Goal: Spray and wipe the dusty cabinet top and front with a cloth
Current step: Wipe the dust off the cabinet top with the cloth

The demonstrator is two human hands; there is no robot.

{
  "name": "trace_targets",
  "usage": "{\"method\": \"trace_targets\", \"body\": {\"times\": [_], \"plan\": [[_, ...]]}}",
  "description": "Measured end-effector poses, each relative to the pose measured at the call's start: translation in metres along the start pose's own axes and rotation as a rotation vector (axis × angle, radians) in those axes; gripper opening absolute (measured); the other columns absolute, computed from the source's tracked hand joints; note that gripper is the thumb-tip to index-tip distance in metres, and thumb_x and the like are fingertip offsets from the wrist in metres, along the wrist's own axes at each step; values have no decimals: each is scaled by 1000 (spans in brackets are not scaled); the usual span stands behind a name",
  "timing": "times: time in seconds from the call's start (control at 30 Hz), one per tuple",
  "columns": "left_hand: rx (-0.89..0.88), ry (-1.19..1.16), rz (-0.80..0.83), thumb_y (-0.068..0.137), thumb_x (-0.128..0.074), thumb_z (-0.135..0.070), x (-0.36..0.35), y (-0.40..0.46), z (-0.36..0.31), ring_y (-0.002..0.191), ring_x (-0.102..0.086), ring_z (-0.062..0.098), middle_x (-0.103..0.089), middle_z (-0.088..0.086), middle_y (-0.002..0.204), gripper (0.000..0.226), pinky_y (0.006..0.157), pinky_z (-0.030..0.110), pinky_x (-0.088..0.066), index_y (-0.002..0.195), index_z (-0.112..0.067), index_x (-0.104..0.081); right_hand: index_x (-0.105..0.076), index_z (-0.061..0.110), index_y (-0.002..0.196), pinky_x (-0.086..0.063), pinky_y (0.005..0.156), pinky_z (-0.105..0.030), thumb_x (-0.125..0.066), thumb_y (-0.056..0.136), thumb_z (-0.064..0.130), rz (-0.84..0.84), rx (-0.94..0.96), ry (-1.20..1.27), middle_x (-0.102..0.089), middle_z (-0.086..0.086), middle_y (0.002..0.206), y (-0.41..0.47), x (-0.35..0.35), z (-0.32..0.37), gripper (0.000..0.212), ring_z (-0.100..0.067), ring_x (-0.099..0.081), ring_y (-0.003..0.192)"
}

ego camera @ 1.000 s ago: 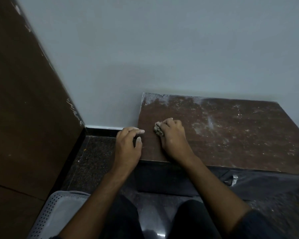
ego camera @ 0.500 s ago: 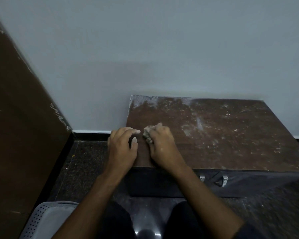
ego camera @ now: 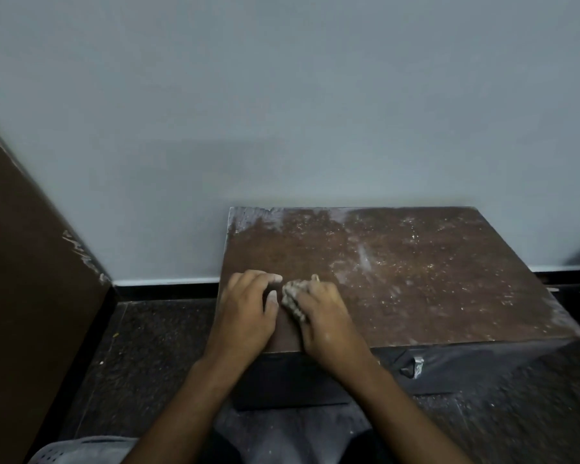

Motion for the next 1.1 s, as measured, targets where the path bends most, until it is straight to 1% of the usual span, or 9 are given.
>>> {"method": "trace_targets", "body": {"times": [0.1,0.17,0.27,0.43,0.57,0.73,0.8,0.93,1.1], "plan": [[1,1,8,86,-62,-16,-11,0,-6,105,-52,12,-63,-10,110,24,95,30,-45,109,-23,-68,-62,17,134,-31,119,-26,-57,93,6,-37,31,6,-58,7,126,-25,17,-12,43,-4,-43,115],[-8,-13,15,86,-63,-16,-19,-2,-12,103,-52,12,-63,-10,108,23,94,32,-46,107,-22,-68,-64,17,131,-41,112,-30,-60,92,5,-86,-35,0,-59,6,124,-20,28,-36,40,-9,-47,115],[-42,25,42,86,-61,-18,-31,-3,-22,102,-52,12,-62,-10,108,24,92,34,-47,109,-23,-67,-64,18,131,-48,101,-34,-55,100,16,-101,-118,-34,-59,6,124,-11,28,-37,32,-15,-49,113],[-43,15,39,87,-60,-18,-34,-1,-30,104,-52,14,-62,-9,112,27,93,36,-48,114,-21,-65,-62,19,133,-37,116,-33,-60,89,-1,-36,-9,15,-57,10,121,-51,39,-36,48,-9,-46,113],[-62,57,76,89,-60,-18,-37,-1,-36,106,-50,13,-59,-8,114,29,95,33,-44,117,-20,-64,-65,17,127,-50,91,-37,-59,92,4,-94,-151,-59,-56,4,114,-36,53,-69,38,-15,-44,102],[-60,72,94,88,-59,-20,-44,5,-42,106,-47,12,-54,-7,114,31,96,29,-40,119,-20,-63,-62,15,133,-39,112,-31,-59,92,3,20,-32,-16,-58,4,122,-44,27,-31,44,-15,-47,114],[-80,74,106,88,-59,-21,-46,5,-43,106,-46,11,-53,-8,113,31,96,29,-40,119,-21,-63,-64,14,131,-39,112,-30,-63,87,0,-1,-9,-9,-59,4,121,-49,37,-38,46,-14,-48,114],[-88,72,115,89,-59,-21,-49,3,-41,105,-44,7,-52,-10,113,30,95,24,-36,119,-22,-63,-65,15,128,-45,106,-33,-61,92,4,-106,-124,-36,-59,4,117,-31,50,-58,38,-10,-43,109],[-78,52,102,87,-59,-12,-44,1,-33,104,-45,7,-53,-10,112,33,94,26,-40,118,-22,-64,-61,13,132,-35,117,-35,-50,94,9,28,52,77,-58,2,123,-49,19,-6,40,-17,-49,114]]}}
Point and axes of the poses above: each hand's wrist, its own y-axis towards the middle knuckle, its own x-axis out of the back of the hand, z = x × y, the point moved 10 cm from there along y, towards the middle knuckle
